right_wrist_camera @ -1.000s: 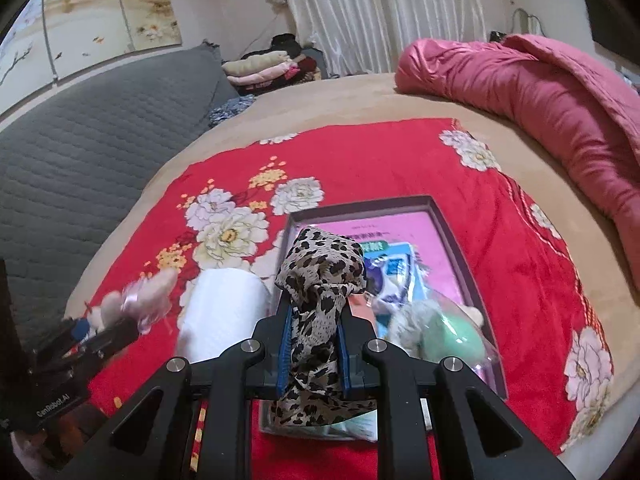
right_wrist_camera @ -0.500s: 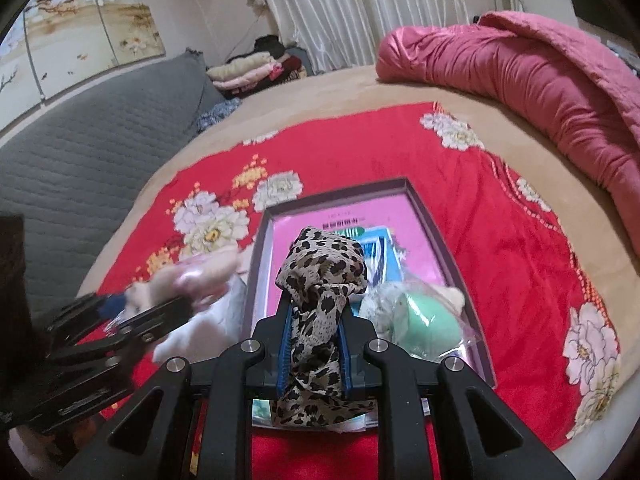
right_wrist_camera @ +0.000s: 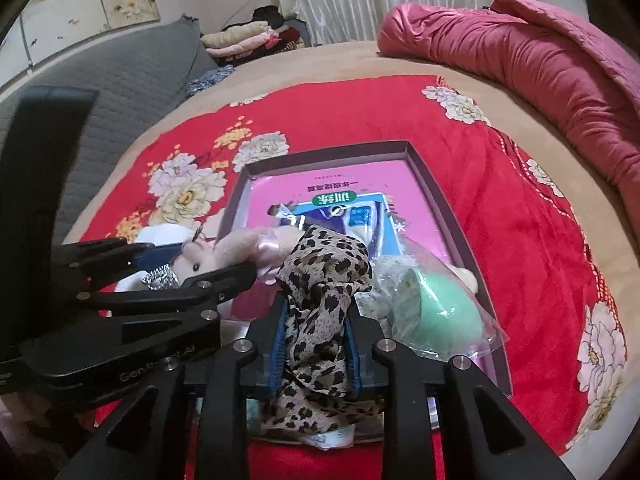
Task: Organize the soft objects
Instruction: 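Lower the plush bear into the tray and open left tool while right tool releases the scrunchie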
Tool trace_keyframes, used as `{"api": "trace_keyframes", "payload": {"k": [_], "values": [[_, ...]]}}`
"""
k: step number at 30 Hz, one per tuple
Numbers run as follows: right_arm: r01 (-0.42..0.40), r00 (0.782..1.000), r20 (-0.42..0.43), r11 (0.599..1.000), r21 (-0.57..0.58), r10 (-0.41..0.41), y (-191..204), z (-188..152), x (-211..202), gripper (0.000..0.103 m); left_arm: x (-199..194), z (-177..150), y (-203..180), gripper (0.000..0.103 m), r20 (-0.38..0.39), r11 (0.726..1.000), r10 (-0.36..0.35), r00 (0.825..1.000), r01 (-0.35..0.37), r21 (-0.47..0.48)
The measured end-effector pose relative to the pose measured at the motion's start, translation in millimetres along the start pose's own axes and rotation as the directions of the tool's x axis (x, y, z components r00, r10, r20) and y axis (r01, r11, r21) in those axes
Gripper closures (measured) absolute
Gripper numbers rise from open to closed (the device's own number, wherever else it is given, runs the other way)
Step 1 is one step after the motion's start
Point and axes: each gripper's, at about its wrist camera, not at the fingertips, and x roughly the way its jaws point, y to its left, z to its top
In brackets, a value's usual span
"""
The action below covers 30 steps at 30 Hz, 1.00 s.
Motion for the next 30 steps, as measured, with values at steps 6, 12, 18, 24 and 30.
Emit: {"api": "trace_keyframes", "payload": {"k": [6,12,18,24,30], "values": [[-0.008,0.999,0.047,1.000,0.018,0.007,-7,0,-7,0.050,11,-5,8,0.052,-0.026,0.999,-0.010,1.000,0.009,-0.039],[0.006,0.990,0.140,1.000,0.020,-0.009,-7,7,-28,0.037,11,-7,6,0.051,-0.022,1.000,-0.009,1.000,0.008,-0.029],[0.032,0.983,0.180,0.998,0.061,-0.043,-15,6,-49,0.032,-2,-7,5,0.046,0.020,0.999,-0.037,0.999,0.038,-0.039],[0.051,0.983,0.176,0.998,0.045,-0.058,-13,0,-59,0.029,-10,-9,7,0.045,0.029,0.997,-0.046,0.999,0.047,-0.058],[0.052,0.981,0.185,0.997,0.055,-0.061,-5,-4,-68,0.027,-21,-9,6,0.042,0.052,0.994,-0.080,0.995,0.083,-0.065]]}}
